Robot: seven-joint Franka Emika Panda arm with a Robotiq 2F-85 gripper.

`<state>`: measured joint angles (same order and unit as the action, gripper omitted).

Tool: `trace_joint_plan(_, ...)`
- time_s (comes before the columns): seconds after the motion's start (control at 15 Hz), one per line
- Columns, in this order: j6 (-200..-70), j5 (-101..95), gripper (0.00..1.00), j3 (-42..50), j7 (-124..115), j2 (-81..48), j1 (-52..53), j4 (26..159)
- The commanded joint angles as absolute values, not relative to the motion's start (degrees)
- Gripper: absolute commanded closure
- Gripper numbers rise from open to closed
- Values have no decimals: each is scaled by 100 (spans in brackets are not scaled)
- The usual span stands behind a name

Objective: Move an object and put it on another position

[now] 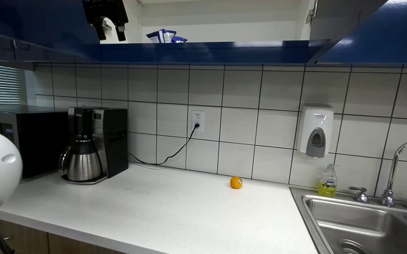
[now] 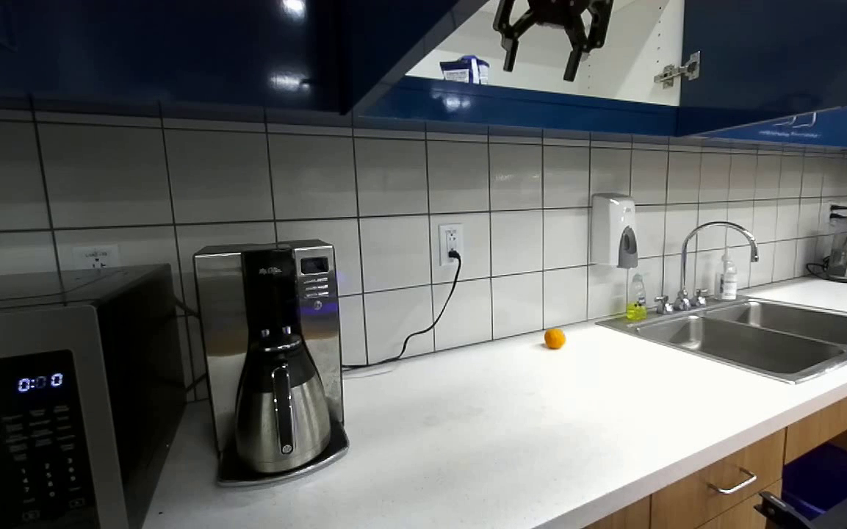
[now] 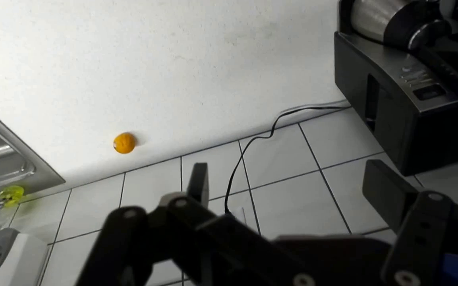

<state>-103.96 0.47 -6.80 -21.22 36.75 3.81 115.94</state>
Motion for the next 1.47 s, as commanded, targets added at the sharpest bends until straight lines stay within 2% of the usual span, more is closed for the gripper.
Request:
trace_joint_plan(0.0,-10391,346,0,-535,-1671,4012,389,12284)
trace_joint_plan(0.53,-10237,483,0,-153,-267,4061,410,13288)
trace_joint_plan(1.4,-10306,304,0,-49,-135,3878,276,13868)
